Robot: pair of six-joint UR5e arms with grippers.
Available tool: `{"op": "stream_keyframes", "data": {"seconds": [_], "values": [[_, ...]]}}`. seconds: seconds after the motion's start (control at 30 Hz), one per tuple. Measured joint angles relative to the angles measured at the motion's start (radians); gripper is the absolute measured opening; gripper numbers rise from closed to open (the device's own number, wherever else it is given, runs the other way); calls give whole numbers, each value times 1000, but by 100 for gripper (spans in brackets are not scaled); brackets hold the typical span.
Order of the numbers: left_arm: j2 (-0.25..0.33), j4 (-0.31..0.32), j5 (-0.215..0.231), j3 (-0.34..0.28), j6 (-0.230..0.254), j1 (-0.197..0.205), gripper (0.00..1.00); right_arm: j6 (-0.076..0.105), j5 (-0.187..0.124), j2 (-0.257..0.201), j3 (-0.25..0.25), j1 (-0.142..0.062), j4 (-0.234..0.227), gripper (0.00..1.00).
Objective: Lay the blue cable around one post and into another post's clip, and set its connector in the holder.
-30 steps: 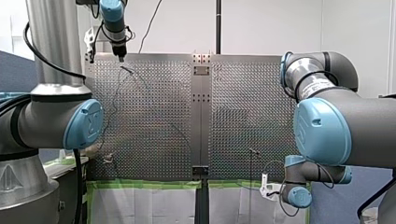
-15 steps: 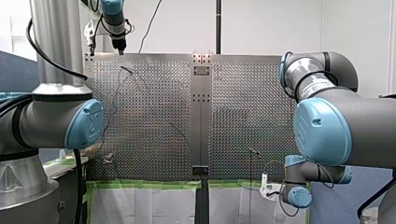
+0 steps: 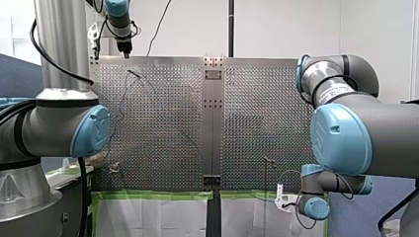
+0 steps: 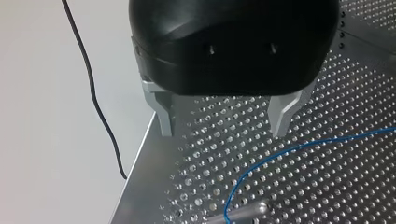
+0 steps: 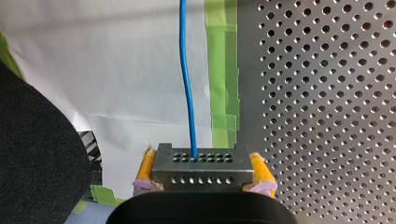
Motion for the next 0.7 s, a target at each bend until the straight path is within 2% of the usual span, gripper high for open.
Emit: {"op": "stream_keyframes", "data": {"seconds": [0.27,0.53,0.7], "values": [[0,-17,-13,0,0,5,98,0,0,0,0,2,4,0],[1,-61,-64,0,4,6,98,0,0,0,0,6,5,0],[1,-66,-72,0,4,5,98,0,0,0,0,8,5,0]]}}
